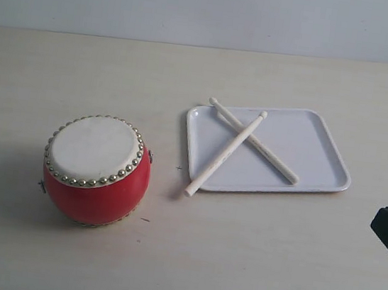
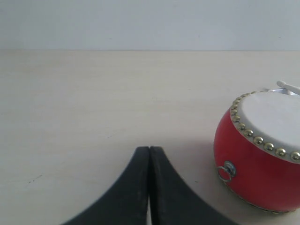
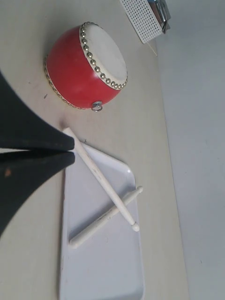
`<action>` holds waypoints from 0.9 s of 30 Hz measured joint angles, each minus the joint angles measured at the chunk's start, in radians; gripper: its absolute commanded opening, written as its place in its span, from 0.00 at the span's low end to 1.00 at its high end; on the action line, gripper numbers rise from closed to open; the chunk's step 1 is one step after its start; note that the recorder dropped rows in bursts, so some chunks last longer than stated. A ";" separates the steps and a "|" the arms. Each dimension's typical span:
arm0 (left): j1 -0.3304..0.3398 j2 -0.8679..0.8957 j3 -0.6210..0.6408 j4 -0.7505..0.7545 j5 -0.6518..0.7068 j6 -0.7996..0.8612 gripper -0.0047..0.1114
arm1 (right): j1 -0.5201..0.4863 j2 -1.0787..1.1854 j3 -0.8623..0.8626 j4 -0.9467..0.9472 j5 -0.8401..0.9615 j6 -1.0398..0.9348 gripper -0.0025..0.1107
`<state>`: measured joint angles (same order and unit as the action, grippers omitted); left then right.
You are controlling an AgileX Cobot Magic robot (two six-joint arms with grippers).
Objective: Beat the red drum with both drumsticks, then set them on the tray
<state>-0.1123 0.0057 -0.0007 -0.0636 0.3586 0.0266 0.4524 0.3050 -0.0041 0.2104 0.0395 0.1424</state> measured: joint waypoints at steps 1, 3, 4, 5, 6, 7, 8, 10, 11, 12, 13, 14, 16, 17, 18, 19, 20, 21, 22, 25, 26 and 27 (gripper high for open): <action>0.000 0.000 0.000 0.000 0.000 0.000 0.04 | 0.000 0.000 0.000 0.002 0.000 0.000 0.02; 0.000 0.000 0.000 0.000 0.000 0.000 0.04 | 0.000 0.000 0.000 0.004 0.000 0.007 0.02; 0.000 0.000 0.000 0.000 0.000 0.000 0.04 | 0.000 0.000 0.000 0.004 0.000 0.010 0.02; 0.000 0.000 0.000 0.000 0.000 0.000 0.04 | 0.000 0.000 0.000 0.004 0.000 0.010 0.02; 0.000 0.000 0.000 0.000 0.000 0.000 0.04 | 0.000 0.000 0.000 0.000 0.004 0.008 0.02; 0.000 0.000 0.000 0.000 0.000 0.000 0.04 | 0.000 -0.005 0.000 -0.008 0.011 0.003 0.02; 0.000 0.000 0.000 0.000 0.000 0.000 0.04 | 0.000 -0.011 0.000 -0.015 0.024 -0.012 0.02; 0.000 0.000 0.000 0.000 0.000 0.000 0.04 | 0.000 -0.033 0.000 -0.027 0.050 -0.049 0.02; 0.000 0.000 0.000 0.000 0.000 0.000 0.04 | 0.000 -0.045 0.000 -0.033 0.064 -0.069 0.02; 0.000 0.000 0.000 0.000 0.000 0.000 0.04 | 0.000 -0.057 0.000 -0.038 0.075 -0.084 0.02; 0.000 0.000 0.000 0.000 0.000 0.000 0.04 | 0.000 -0.069 0.000 -0.041 0.082 -0.105 0.02; 0.000 0.000 0.000 0.000 0.000 0.000 0.04 | 0.000 -0.080 0.000 -0.043 0.086 -0.127 0.02; 0.000 0.000 0.000 0.000 0.000 0.000 0.04 | 0.000 -0.097 0.000 -0.045 0.090 -0.163 0.02; 0.000 0.000 0.000 0.000 0.000 0.000 0.04 | 0.000 -0.102 0.000 -0.047 0.090 -0.176 0.02; 0.000 0.000 0.000 0.000 0.000 0.000 0.04 | 0.000 -0.107 0.000 -0.047 0.093 -0.183 0.02; 0.000 0.000 0.000 0.000 0.000 0.000 0.04 | 0.000 -0.111 0.000 -0.047 0.093 -0.188 0.02; 0.000 0.000 0.000 0.000 0.000 0.000 0.04 | 0.000 -0.111 0.000 -0.047 0.093 -0.188 0.02; 0.000 0.000 0.000 0.000 0.000 0.000 0.04 | 0.000 -0.114 0.000 -0.047 0.094 -0.191 0.02; 0.000 0.000 0.000 0.000 0.000 0.000 0.04 | 0.000 -0.118 0.000 -0.047 0.097 -0.191 0.02; 0.000 0.000 0.000 0.000 0.000 0.000 0.04 | 0.000 -0.146 0.000 -0.047 0.098 -0.191 0.02; 0.000 0.000 0.000 0.000 0.000 0.000 0.04 | 0.000 -0.158 0.000 -0.047 0.098 -0.191 0.02; 0.000 0.000 0.000 0.000 0.000 0.000 0.04 | -0.002 -0.171 0.000 -0.047 0.100 -0.191 0.02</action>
<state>-0.1123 0.0057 -0.0007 -0.0636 0.3586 0.0266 0.4502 0.1338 -0.0041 0.1630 0.1396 -0.0486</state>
